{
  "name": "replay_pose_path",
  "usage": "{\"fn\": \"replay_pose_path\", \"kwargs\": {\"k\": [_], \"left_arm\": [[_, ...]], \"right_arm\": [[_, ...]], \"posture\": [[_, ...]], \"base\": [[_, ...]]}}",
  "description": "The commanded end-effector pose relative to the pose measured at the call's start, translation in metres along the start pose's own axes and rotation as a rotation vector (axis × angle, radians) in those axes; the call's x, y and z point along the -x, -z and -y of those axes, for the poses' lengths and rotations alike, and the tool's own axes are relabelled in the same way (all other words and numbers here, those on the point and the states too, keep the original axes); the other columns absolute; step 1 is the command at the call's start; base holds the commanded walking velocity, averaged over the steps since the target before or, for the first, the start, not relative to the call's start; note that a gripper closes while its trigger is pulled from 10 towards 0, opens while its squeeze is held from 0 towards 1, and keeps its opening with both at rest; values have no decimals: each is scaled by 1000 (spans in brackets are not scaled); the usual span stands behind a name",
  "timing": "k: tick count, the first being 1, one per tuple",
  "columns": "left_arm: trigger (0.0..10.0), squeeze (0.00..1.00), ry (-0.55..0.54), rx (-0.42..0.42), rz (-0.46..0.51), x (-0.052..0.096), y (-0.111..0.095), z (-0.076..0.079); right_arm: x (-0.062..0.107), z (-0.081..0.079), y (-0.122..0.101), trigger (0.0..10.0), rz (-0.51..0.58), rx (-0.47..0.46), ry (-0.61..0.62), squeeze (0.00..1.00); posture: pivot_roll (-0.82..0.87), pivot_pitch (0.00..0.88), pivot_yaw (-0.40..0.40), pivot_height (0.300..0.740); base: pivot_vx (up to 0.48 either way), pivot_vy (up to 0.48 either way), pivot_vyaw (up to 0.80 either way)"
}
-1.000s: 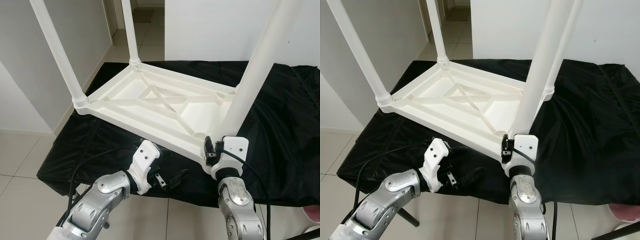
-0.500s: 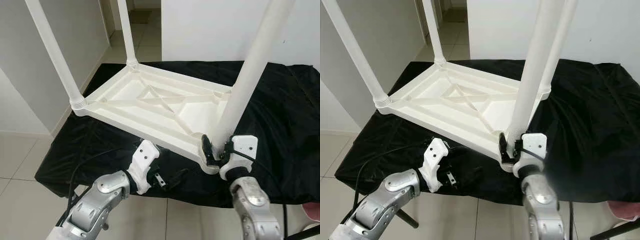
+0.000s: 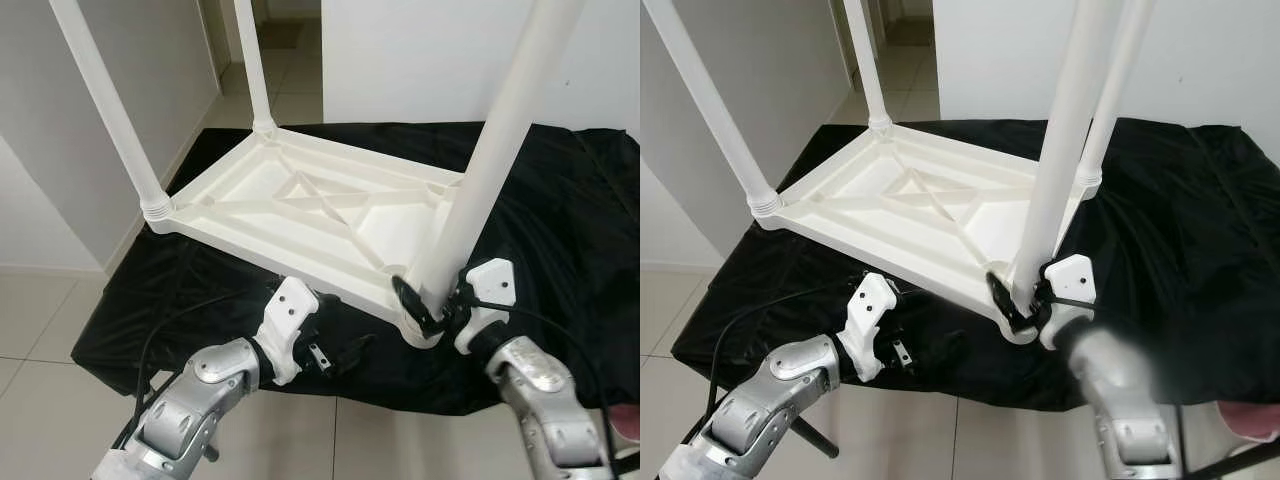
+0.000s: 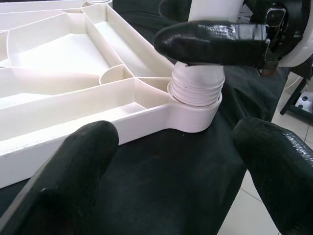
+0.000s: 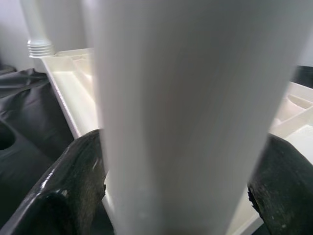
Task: Building children table
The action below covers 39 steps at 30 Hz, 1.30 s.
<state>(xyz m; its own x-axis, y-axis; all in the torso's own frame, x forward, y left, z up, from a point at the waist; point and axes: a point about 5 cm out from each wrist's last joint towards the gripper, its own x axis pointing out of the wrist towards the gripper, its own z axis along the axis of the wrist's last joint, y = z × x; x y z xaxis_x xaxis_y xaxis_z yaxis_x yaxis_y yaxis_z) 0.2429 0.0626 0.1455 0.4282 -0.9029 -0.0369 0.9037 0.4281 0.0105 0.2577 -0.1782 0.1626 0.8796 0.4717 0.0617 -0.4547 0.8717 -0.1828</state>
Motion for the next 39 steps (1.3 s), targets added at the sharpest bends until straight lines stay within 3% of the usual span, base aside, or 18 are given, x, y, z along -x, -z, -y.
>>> {"fn": "replay_pose_path", "kwargs": {"k": [1, 2, 3, 4, 5, 6, 7, 8, 9, 16, 17, 18, 19, 24, 25, 33, 39], "left_arm": [[10000, 0, 19, 4, -24, 2, 4, -2], [10000, 0, 19, 4, -23, 2, 4, -2], [10000, 0, 19, 4, -23, 2, 4, -2], [10000, 0, 18, 3, -23, 2, 3, -2], [10000, 0, 18, 3, -23, 2, 3, -2], [10000, 0, 17, 3, -22, 2, 3, -2], [10000, 0, 15, 3, -22, 2, 3, -2], [10000, 0, 15, 3, -22, 2, 3, -2], [10000, 0, 14, 3, -22, 2, 3, -2], [10000, 0, 5, 6, -15, 2, 3, -3], [10000, 0, 4, 4, -16, 2, 3, -3], [10000, 0, 4, 4, -16, 2, 3, -3], [10000, 0, 5, 3, -16, 2, 3, -4], [10000, 0, 6, -2, -14, 1, 2, -4], [10000, 0, 4, -1, -14, 1, 2, -3], [10000, 0, 6, 4, -15, 0, 2, -2], [10000, 0, 14, 4, -18, -1, 3, -2]], "right_arm": [[-2, -2, 6, 10000, -17, -11, -58, 0], [-3, -1, 9, 6863, -31, 0, -85, 0], [-3, -1, 9, 6863, -31, 0, -85, 0], [-4, 1, 11, 4902, -40, 7, -107, 0], [-4, 1, 11, 4902, -40, 7, -107, 0], [-4, 2, 13, 3412, -48, 17, -122, 0], [-5, 4, 16, 667, -62, 31, -145, 0], [-5, 4, 16, 667, -62, 31, -145, 0], [-5, 5, 18, 0, -68, 37, -155, 0], [-3, 10, 21, 0, -77, 36, -176, 0], [-3, 9, 21, 8235, -77, 32, -170, 0], [-3, 9, 21, 8235, -77, 32, -170, 0], [-3, 9, 20, 10000, -70, 18, -164, 0], [-2, 5, 16, 10000, -40, -52, -115, 0], [-2, -3, 13, 10000, -15, -90, -57, 0], [-1, -15, 13, 10000, 2, -116, 88, 0], [1, -28, 20, 10000, -47, -157, 328, 0]], "posture": [[-120, 27, 97, 740], [-120, 27, 97, 740], [-120, 27, 97, 740], [-120, 27, 97, 740], [-120, 27, 97, 740], [-114, 25, 96, 740], [-112, 23, 94, 740], [-112, 23, 94, 740], [-112, 23, 94, 740], [-113, 21, 89, 740], [-115, 13, 91, 740], [-115, 13, 91, 740], [-115, 13, 91, 740], [-114, 27, 89, 740], [-114, 29, 88, 740], [-117, 32, 89, 740], [-121, 27, 82, 740]], "base": [[0, 0, 0], [0, 0, 0], [0, 0, 0], [0, 0, 0], [0, 0, 0], [0, 0, 0], [0, 0, 0], [0, 0, 0], [0, 0, 0], [0, 0, 0], [0, 0, 0], [0, 0, 0], [0, 0, 0], [0, 0, 0], [0, 0, 0], [0, 0, 0], [0, 0, 0]]}}
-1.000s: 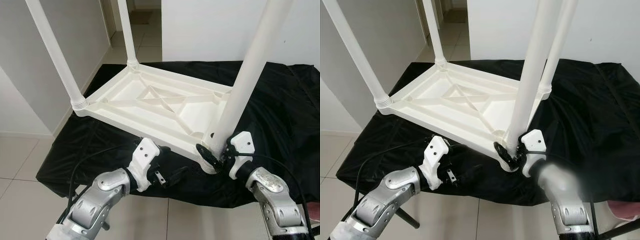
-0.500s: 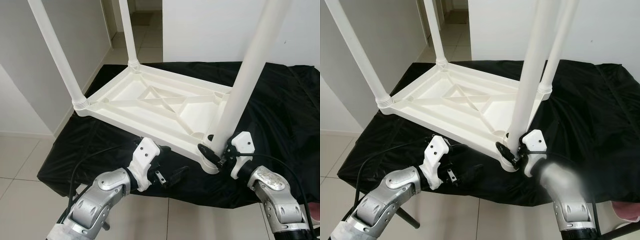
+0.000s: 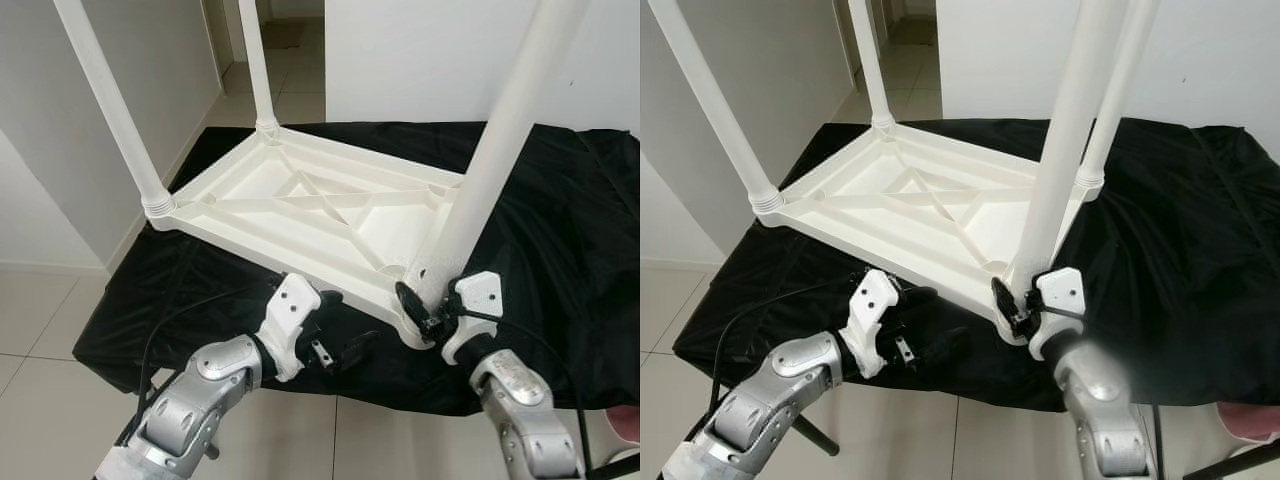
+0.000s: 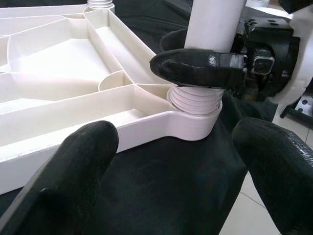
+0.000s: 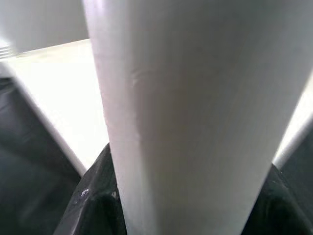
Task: Building children table
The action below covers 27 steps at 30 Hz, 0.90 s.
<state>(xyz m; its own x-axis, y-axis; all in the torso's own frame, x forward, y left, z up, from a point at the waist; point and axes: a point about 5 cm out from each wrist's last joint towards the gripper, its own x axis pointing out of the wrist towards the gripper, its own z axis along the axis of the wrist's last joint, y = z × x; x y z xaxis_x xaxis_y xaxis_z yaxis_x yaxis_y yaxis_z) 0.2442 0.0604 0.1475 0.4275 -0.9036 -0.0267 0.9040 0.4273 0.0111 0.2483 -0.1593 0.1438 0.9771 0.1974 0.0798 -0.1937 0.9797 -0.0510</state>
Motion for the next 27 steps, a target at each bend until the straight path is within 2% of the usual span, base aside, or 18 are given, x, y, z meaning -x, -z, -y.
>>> {"fn": "replay_pose_path", "kwargs": {"k": [1, 2, 4, 6, 7, 9, 12, 17, 18, 20, 22, 27], "left_arm": [[10000, 0, 14, 5, -28, 1, 5, -2], [10000, 0, 15, 6, -27, 1, 5, -2], [10000, 0, 15, 6, -27, 1, 5, -2], [10000, 0, 16, 5, -27, 0, 6, -1], [10000, 0, 16, 5, -27, 0, 6, -1], [10000, 0, 16, 6, -26, 0, 6, -1], [10000, 0, 15, 8, -25, 0, 6, 0], [10000, 0, 16, 10, -25, 0, 7, 0], [10000, 0, 19, 9, -25, 0, 7, 1], [10000, 0, 19, 9, -25, 0, 7, 1], [10000, 0, 15, 6, -24, -1, 6, -1], [10000, 0, 10, 8, -22, -1, 6, -2]], "right_arm": [[3, -4, 8, 10000, -50, -50, 83, 0], [4, -5, 9, 10000, -63, -49, 135, 0], [4, -5, 9, 10000, -63, -49, 135, 0], [6, -5, 11, 10000, -82, -45, 230, 0], [6, -5, 11, 10000, -82, -45, 230, 0], [7, -5, 13, 10000, -102, -71, 344, 0], [6, -8, 12, 10000, -102, -88, 384, 0], [3, -15, 6, 10000, -58, -104, 355, 0], [2, -18, 1, 10000, -16, -136, 301, 1000], [2, -18, 1, 10000, -16, -136, 301, 1000], [2, -16, -5, 10000, 19, -120, 248, 1000], [-1, -13, -8, 10000, 23, -103, 184, 1000]], "posture": [[-121, 27, 82, 740], [-121, 27, 82, 740], [-121, 27, 82, 740], [-120, 20, 72, 740], [-120, 20, 72, 740], [-118, 17, 69, 740], [-121, 16, 70, 740], [-121, 16, 70, 740], [-125, 14, 71, 740], [-125, 14, 71, 740], [-130, 20, 81, 740], [-132, 19, 84, 740]], "base": [[0, 0, 0], [0, 0, 0], [0, 0, 0], [0, 0, 0], [0, 0, 0], [0, 0, 0], [0, 0, 0], [0, 0, 0], [0, 0, 0], [0, 0, 0], [0, 0, 0], [0, 0, 0]]}}
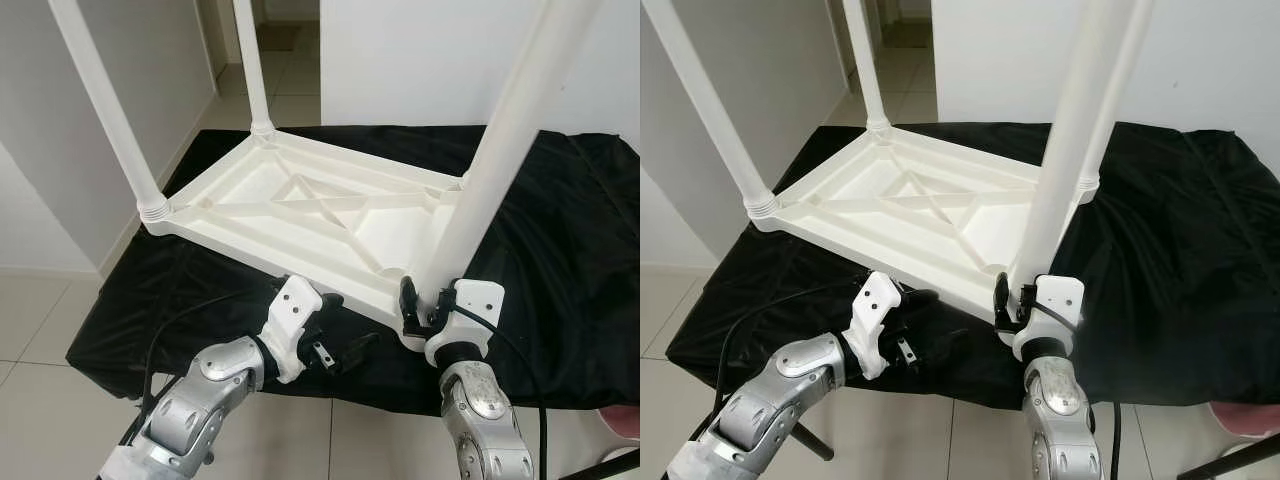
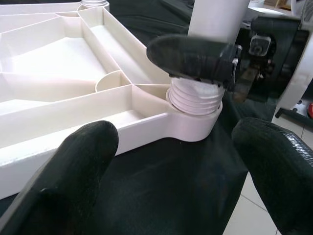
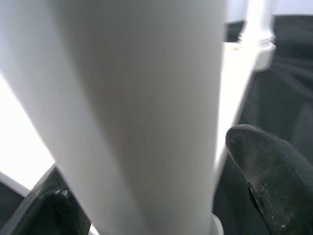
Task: Building children table
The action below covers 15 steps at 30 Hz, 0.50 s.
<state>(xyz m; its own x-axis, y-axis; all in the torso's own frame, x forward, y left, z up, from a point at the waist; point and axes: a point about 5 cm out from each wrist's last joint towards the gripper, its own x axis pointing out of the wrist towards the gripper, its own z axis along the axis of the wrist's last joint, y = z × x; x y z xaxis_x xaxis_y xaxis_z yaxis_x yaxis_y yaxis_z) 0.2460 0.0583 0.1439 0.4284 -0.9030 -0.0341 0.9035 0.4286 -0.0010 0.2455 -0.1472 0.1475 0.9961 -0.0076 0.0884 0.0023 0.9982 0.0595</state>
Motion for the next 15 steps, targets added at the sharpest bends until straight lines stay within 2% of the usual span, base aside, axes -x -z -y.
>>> {"fn": "replay_pose_path", "kwargs": {"k": [1, 2, 3, 4, 7, 9, 11, 12, 13, 15], "left_arm": [[10000, 0, 12, -4, -14, 1, 3, -1], [10000, 0, 12, -4, -14, 1, 3, -1], [10000, 0, 16, -4, -16, 1, 3, 0], [10000, 0, 21, -3, -17, 1, 4, 0], [10000, 0, 24, -5, -20, 1, 4, -1], [10000, 0, 24, -5, -20, 1, 4, -1], [10000, 0, 29, -10, -20, 0, 3, -1], [10000, 0, 29, -10, -20, 0, 3, -1], [10000, 0, 33, -10, -16, -1, 2, -2], [10000, 0, 33, -9, -13, -2, 1, -2]], "right_arm": [[-2, -1, -5, 10000, 21, 8, -65, 1000], [-2, -1, -5, 10000, 21, 8, -65, 1000], [-2, -1, -6, 10000, 20, 28, -140, 298], [-1, 1, -7, 10000, 17, 56, -279, 0], [-3, 5, -4, 10000, -6, 88, -402, 0], [-3, 5, -4, 10000, -6, 88, -402, 0], [-7, 10, -4, 10000, -7, 129, -492, 0], [-7, 10, -4, 10000, -7, 129, -492, 0], [-16, 18, -6, 10000, -7, 173, -562, 0], [-22, 24, -7, 10000, -16, 208, -604, 0]], "posture": [[-133, 19, 88, 740], [-133, 19, 88, 740], [-133, 19, 88, 740], [-136, 18, 97, 740], [-141, 18, 102, 740], [-141, 18, 102, 740], [-146, 18, 112, 740], [-146, 18, 112, 740], [-146, 18, 115, 740], [-145, 19, 115, 740]], "base": [[0, 0, 0], [0, 0, 0], [0, 0, 0], [0, 0, 0], [0, 0, 0], [0, 0, 0], [0, 0, 0], [0, 0, 0], [0, 0, 0], [0, 0, 0]]}}
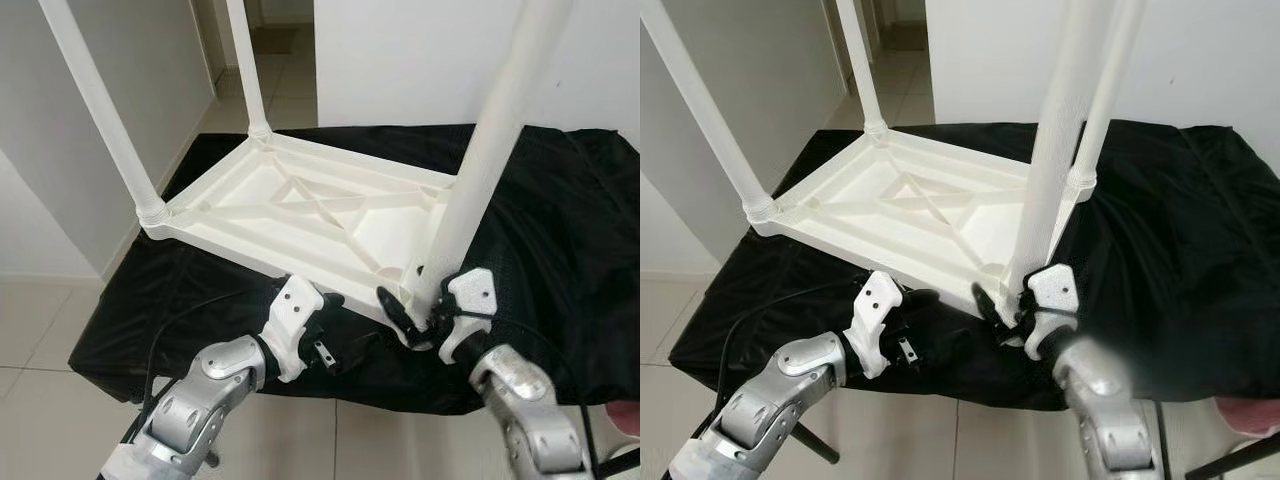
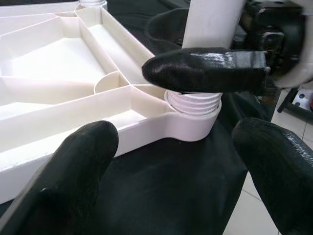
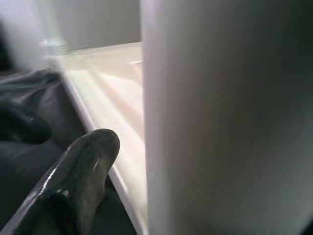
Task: Building children table
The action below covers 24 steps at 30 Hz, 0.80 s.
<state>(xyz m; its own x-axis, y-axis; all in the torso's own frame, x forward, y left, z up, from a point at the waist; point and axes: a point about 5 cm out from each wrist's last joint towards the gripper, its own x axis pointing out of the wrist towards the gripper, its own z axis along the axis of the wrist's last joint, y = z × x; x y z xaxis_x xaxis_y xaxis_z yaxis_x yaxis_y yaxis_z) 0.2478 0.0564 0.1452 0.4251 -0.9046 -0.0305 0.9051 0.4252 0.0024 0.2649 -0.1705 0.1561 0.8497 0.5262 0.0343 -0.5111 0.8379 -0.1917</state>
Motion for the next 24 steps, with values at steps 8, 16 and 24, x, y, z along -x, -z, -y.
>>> {"fn": "replay_pose_path", "kwargs": {"k": [8, 16, 24], "left_arm": [[10000, 0, 26, -5, -18, 2, 2, -1], [10000, 0, 17, -7, -17, 2, 1, -3], [10000, 0, 23, -15, -29, 1, 4, -2]], "right_arm": [[2, 13, 11, 0, -36, 9, -122, 0], [3, 14, 16, 0, -54, 23, -146, 0], [2, 10, 11, 10000, -26, -28, -79, 0]], "posture": [[-132, 12, 112, 740], [-131, 8, 111, 740], [-141, 6, 115, 740]], "base": [[0, 0, 0], [0, 0, 0], [0, 0, 0]]}}
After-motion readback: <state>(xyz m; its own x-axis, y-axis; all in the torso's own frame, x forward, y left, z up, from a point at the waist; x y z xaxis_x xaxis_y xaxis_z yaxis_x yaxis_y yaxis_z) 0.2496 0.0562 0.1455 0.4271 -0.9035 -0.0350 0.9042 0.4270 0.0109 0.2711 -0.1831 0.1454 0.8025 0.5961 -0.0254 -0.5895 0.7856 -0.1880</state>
